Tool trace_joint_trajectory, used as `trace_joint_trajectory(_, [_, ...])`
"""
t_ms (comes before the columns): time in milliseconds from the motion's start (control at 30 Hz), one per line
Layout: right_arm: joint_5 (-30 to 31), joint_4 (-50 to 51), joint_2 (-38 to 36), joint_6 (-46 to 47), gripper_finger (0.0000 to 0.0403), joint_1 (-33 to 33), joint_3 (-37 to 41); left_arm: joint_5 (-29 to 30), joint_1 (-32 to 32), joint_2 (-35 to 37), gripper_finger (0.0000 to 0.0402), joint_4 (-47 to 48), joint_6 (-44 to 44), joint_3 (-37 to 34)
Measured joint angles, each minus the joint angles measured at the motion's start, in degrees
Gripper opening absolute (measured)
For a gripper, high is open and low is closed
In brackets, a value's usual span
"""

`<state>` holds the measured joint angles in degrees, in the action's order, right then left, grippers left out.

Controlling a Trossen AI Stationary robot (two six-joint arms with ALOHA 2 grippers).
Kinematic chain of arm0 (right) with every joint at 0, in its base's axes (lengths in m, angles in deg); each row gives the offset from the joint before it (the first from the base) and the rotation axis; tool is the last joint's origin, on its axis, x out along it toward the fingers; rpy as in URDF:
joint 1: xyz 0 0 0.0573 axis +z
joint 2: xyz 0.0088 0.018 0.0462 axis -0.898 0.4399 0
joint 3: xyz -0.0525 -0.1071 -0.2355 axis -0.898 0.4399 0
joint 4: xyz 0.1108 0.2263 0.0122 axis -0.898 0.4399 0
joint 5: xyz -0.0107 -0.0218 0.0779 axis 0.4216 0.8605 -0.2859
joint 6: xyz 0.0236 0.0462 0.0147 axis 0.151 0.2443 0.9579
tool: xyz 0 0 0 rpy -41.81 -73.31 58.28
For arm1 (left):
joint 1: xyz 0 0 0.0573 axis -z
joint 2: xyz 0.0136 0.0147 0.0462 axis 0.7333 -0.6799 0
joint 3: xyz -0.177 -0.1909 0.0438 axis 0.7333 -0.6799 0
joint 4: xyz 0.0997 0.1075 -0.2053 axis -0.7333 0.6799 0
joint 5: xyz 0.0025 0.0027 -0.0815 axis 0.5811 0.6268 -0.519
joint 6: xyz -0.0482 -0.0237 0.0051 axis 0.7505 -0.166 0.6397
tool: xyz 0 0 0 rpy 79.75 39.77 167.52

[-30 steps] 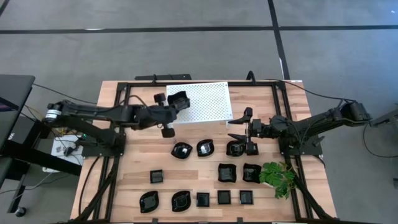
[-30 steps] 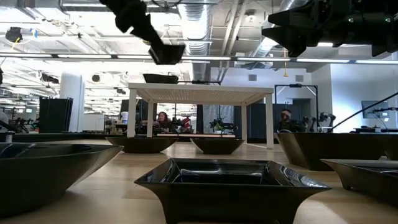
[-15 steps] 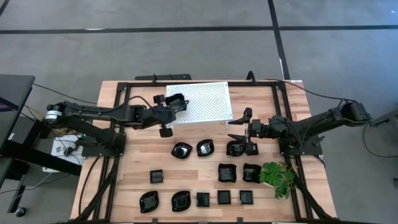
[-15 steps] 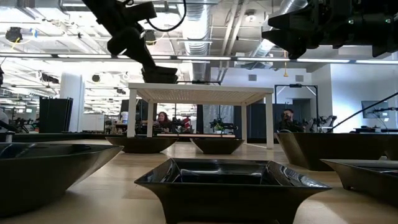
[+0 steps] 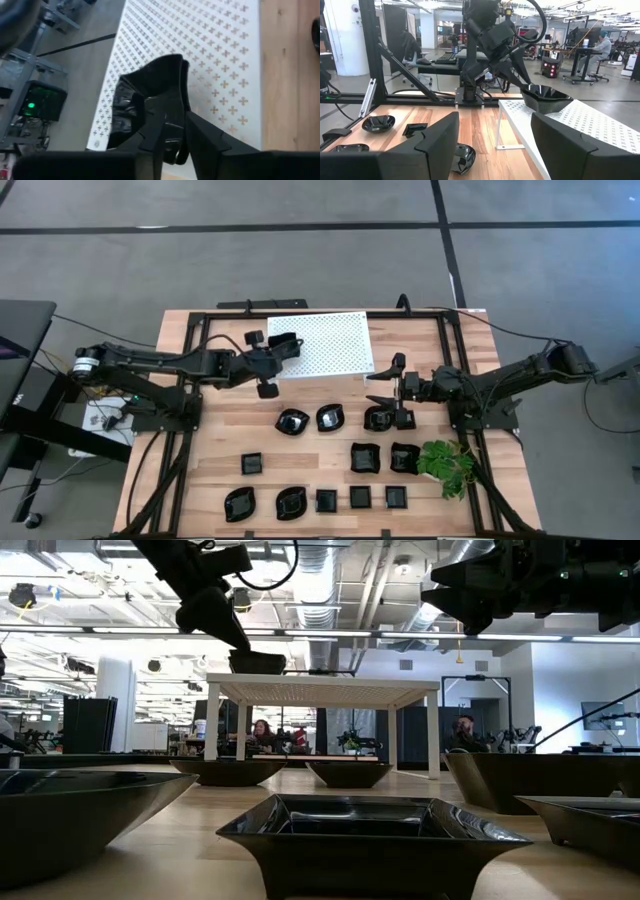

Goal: Pick & Place Mini shaped plates
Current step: Stack the black distorted square plate on top of the black distorted square plate on the shelf

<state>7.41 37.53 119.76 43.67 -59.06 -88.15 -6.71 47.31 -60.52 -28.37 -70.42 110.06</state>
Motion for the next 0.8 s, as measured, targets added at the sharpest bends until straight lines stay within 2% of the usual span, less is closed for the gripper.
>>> trace_joint_trajectory(167, [0.00,-0.31,0.00,0.00,0.0244,0.00,0.01,0.78,3.31,0.66,0.0101,-5.96,0.00,-0.02])
trace_joint_trajectory(333, [0.02,-0.36,0.00,0.00,0.0244,-0.15,-0.02,1.62,8.10,2.17,0.0104,-10.60,0.58,-0.02])
trace_joint_trajectory(467, [0.00,-0.43,0.00,0.00,0.0244,-0.09,-0.02,0.55,13.53,3.02,0.0104,-12.41,8.91,-0.02])
trace_joint_trajectory(600, [0.02,-0.44,0.00,0.02,0.0244,-0.09,-0.02,-3.23,18.86,2.62,0.0104,-12.52,18.45,-0.02])
trace_joint_trajectory(700, [0.02,-0.42,0.00,0.02,0.0244,-0.09,-0.02,-6.77,22.52,0.51,0.0104,-12.38,24.14,-0.02])
trace_joint_trajectory(800, [0.02,-0.42,0.00,0.07,0.0244,0.00,-0.02,-7.94,26.00,-2.59,0.0104,-12.50,28.20,-0.02])
